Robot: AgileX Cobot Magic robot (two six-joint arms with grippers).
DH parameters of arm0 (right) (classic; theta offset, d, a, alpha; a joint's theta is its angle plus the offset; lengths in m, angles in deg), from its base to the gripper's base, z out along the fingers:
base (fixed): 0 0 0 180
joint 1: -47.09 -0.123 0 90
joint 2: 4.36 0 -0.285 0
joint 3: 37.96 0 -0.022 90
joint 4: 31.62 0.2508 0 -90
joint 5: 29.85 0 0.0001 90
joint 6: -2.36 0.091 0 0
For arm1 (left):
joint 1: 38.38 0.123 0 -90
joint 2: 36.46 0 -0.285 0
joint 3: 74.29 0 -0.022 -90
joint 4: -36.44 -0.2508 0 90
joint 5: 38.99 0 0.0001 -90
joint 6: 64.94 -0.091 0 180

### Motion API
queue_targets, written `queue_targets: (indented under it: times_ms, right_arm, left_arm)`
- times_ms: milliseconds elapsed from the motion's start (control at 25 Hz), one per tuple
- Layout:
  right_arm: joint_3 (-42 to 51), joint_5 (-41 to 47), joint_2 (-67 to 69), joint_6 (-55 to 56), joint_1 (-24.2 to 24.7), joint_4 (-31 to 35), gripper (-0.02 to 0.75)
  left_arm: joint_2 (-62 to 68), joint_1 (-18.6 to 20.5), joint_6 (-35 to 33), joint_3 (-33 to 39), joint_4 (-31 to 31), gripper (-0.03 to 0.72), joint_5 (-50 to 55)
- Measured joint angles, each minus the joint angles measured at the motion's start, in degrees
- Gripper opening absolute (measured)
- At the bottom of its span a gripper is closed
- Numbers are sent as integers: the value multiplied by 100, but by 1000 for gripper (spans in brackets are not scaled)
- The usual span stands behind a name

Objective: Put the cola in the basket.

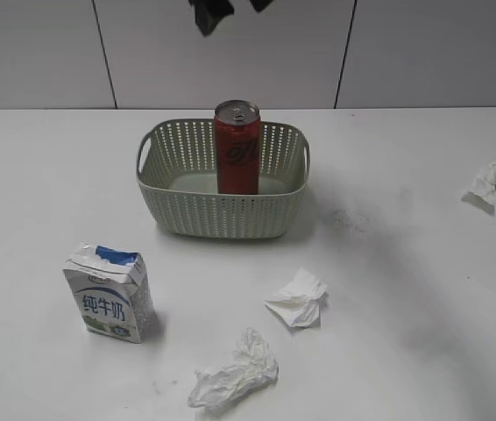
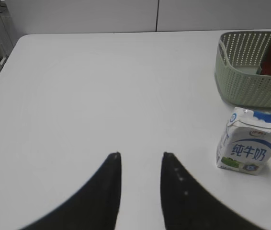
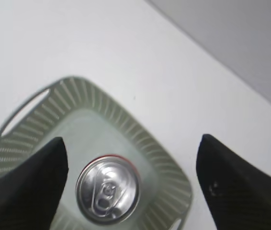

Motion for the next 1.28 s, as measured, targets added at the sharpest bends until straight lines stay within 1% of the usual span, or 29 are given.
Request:
queue_targets:
  times_ms: [120,200,280,360,520,720,920,1000,1120,1200,1280]
  right_arm:
    - [-491,-13,-12,459,12,-681,633]
    - [-590,-13,-44,640,58,-1037,633]
    - [-620,-13,-72,702,159,-1324,632]
    - [-620,-13,-140,770,327,-1448,632]
    - [-620,-13,-328,809,852,-1423,631]
    - [-620,-13,-659,831,1673,-829,623]
    - [-516,-13,-1106,853,2434,-615,614]
    - [-186,-13,-1389,854,2759,-523,610]
    - [662,-13,-1896,854,3162,-145,606]
    - [1368,-13,-2317,777,3282,-62,601]
    - [2200,-13,-2719,724,3289,-62,599]
  left_arm:
    - [0,0,0,0,0,228,0]
    - [0,0,0,0,0,228,0]
    - [0,0,0,0,0,228,0]
    - [0,0,0,0,0,228,0]
    - [0,0,0,0,0,228,0]
    - [0,0,0,0,0,228,0]
    - [0,0,0,0,0,228,0]
    - [0,0,0,0,0,228,0]
    - [0,0,0,0,0,228,0]
    - [0,0,0,0,0,228,0]
    - [0,0,0,0,0,228,0]
